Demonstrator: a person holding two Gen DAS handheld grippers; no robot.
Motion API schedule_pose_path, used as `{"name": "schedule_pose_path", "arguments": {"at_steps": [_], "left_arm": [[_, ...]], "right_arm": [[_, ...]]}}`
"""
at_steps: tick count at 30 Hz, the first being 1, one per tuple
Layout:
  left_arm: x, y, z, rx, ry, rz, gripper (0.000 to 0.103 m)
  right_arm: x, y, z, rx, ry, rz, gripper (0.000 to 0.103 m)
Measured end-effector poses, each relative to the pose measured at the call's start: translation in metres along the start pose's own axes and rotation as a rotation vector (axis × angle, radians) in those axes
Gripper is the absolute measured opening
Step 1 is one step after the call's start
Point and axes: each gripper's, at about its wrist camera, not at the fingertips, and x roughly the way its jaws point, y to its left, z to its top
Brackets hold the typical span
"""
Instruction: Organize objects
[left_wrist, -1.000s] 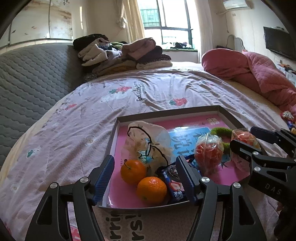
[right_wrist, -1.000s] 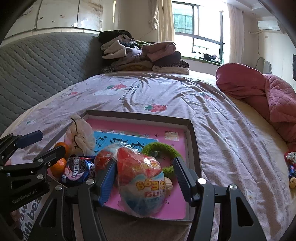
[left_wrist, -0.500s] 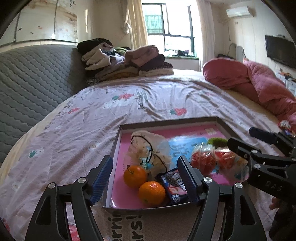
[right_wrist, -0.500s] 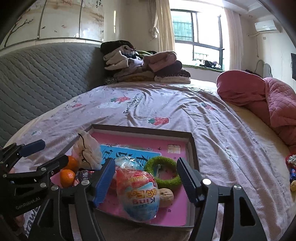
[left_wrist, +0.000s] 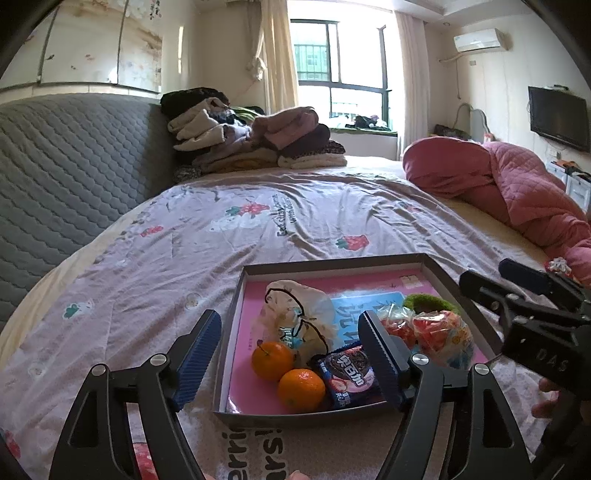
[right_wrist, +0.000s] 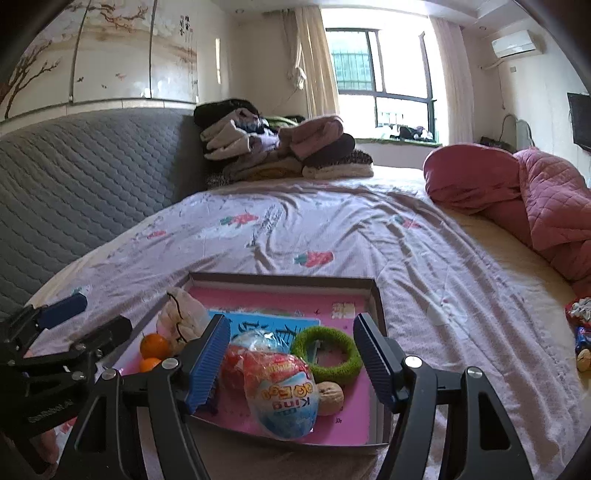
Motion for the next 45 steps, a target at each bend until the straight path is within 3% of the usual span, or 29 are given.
{"name": "schedule_pose_path", "arguments": {"at_steps": [15,28,45], "left_arm": [[-0.024,0.009,-0.014,-0.007,0.010,0.033,0.080],[-0.036,0.011,-0.042,0.017,0.053,0.046,0.080],[-0.044,0.012,-0.060,-0.016,0.094,0.069,0.080]], "right_arm": [[-0.037,0.009,-0.003,0.027,-0.050,0.032,0.069],[-0.046,0.008,-0.022,0.069,-0.030,-0.002,0.069],[-0.057,0.012,-0.046,0.029,0.008,-0.009,0.069]]}}
